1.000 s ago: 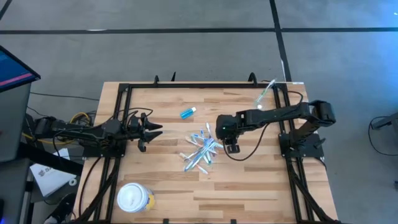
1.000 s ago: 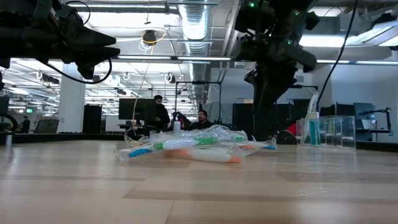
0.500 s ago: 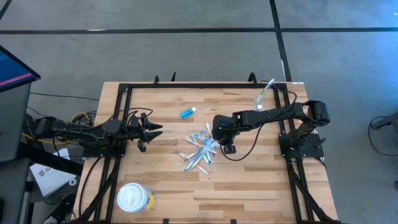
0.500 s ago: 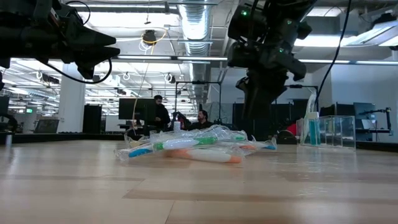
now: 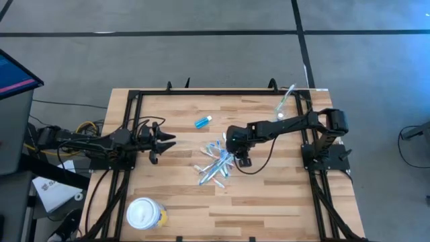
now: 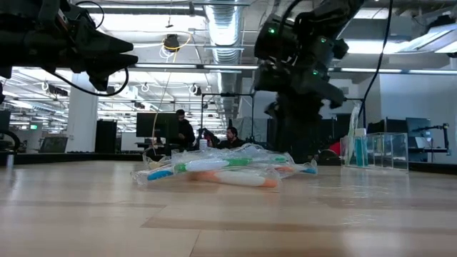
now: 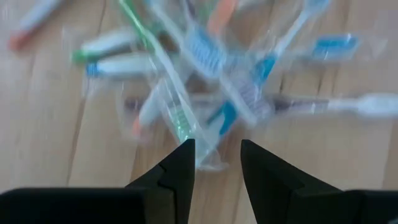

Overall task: Pick & Place toothbrushing station
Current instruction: Put the green toothbrush into the transparent organizer

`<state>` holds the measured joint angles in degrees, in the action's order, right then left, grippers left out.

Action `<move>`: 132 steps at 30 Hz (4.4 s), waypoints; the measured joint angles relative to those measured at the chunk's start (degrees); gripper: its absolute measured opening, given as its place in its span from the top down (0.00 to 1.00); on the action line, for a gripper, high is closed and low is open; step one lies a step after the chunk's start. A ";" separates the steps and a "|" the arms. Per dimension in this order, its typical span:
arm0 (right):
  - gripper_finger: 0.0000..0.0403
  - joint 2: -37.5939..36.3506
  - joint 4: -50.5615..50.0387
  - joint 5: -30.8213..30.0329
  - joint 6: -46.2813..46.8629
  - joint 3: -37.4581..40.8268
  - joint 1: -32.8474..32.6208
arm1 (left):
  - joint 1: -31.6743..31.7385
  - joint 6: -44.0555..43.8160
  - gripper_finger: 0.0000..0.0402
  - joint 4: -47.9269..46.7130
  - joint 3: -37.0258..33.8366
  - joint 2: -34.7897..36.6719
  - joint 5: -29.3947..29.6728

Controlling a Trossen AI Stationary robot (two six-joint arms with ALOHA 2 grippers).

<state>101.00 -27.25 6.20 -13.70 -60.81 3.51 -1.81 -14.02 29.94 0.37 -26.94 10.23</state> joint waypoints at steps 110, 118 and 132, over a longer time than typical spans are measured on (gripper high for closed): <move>1.00 -16.15 -53.42 -37.48 16.90 -9.43 -4.63 | 0.01 0.02 0.65 1.41 -0.01 -1.64 -0.02; 1.00 -16.27 -61.53 -39.27 20.88 -9.41 -4.63 | -0.02 0.02 0.65 1.43 0.01 -1.64 -0.02; 1.00 -23.46 -62.79 -42.04 23.39 -9.36 -2.87 | -0.02 0.01 0.65 1.43 -0.01 -2.01 -0.02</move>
<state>77.53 -90.04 -35.85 9.69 -70.17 0.63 -1.83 -14.01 31.38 0.36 -28.95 10.22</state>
